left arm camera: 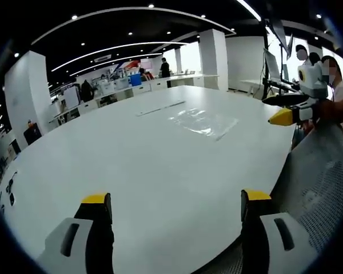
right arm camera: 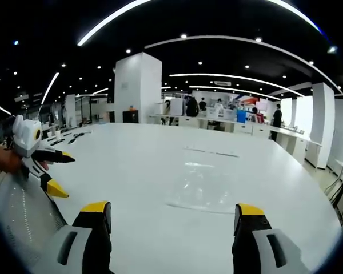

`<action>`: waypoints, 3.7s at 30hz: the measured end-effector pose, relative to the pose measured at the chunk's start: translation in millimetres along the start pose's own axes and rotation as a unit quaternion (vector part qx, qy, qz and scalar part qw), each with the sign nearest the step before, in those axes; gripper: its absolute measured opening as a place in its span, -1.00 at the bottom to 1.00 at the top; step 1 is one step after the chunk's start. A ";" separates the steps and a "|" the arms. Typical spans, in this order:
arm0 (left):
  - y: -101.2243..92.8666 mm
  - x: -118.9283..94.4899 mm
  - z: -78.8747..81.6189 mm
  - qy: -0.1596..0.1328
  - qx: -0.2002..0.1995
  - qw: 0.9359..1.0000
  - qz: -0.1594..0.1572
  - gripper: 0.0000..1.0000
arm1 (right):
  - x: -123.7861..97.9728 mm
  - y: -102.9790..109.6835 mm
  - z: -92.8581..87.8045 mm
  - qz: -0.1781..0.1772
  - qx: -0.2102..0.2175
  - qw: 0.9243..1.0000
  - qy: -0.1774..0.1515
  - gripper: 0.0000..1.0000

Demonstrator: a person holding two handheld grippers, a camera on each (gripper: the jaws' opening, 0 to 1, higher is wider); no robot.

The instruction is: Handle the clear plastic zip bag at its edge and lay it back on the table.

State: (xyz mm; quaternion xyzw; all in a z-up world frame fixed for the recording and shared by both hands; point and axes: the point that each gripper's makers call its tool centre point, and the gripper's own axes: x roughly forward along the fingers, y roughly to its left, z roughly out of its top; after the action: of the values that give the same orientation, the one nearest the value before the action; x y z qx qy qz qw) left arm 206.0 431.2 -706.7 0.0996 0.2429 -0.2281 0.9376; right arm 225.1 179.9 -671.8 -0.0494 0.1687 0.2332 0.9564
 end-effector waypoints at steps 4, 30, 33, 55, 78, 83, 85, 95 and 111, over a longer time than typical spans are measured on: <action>0.0 0.1 -0.2 0.000 0.000 1.000 -0.001 0.84 | 0.2 0.0 -0.4 0.000 0.000 1.000 0.001 0.78; 0.4 -1.6 3.8 -0.012 -0.008 1.000 0.000 0.83 | -1.6 -3.8 3.0 -0.013 0.005 1.000 -0.006 0.78; 0.4 -1.9 4.0 -0.013 -0.010 1.000 0.000 0.83 | -1.5 -3.9 2.3 -0.014 0.001 1.000 -0.004 0.78; 1.6 -2.7 7.5 -0.019 -0.012 1.000 0.001 0.82 | 0.0 5.1 -3.3 0.007 -0.012 1.000 0.013 0.78; 1.9 -1.1 6.5 -0.009 -0.010 1.000 -0.007 0.97 | -1.0 8.8 -0.5 0.035 0.029 0.999 0.017 0.94; 5.6 -2.9 9.9 -0.009 -0.014 1.000 -0.006 0.98 | 0.6 3.8 1.6 0.040 0.035 0.998 0.015 0.97; 4.8 -3.5 11.6 -0.009 -0.017 1.000 -0.008 0.98 | 1.3 3.4 2.0 0.042 0.038 0.998 0.016 0.98; -3.4 -0.9 34.1 -0.015 0.004 1.000 -0.025 0.98 | 11.9 -7.3 -0.6 0.064 -0.004 0.998 0.028 0.95; -6.0 0.2 32.6 -0.014 -0.004 0.999 -0.032 0.89 | 35.2 -23.5 -13.7 0.090 -0.058 0.992 0.071 0.84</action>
State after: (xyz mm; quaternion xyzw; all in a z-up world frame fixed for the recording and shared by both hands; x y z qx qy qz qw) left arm 216.7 416.2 -679.2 0.0850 0.2335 -0.2585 0.9335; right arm 261.2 171.8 -696.4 -0.1058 0.2259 0.3232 0.9129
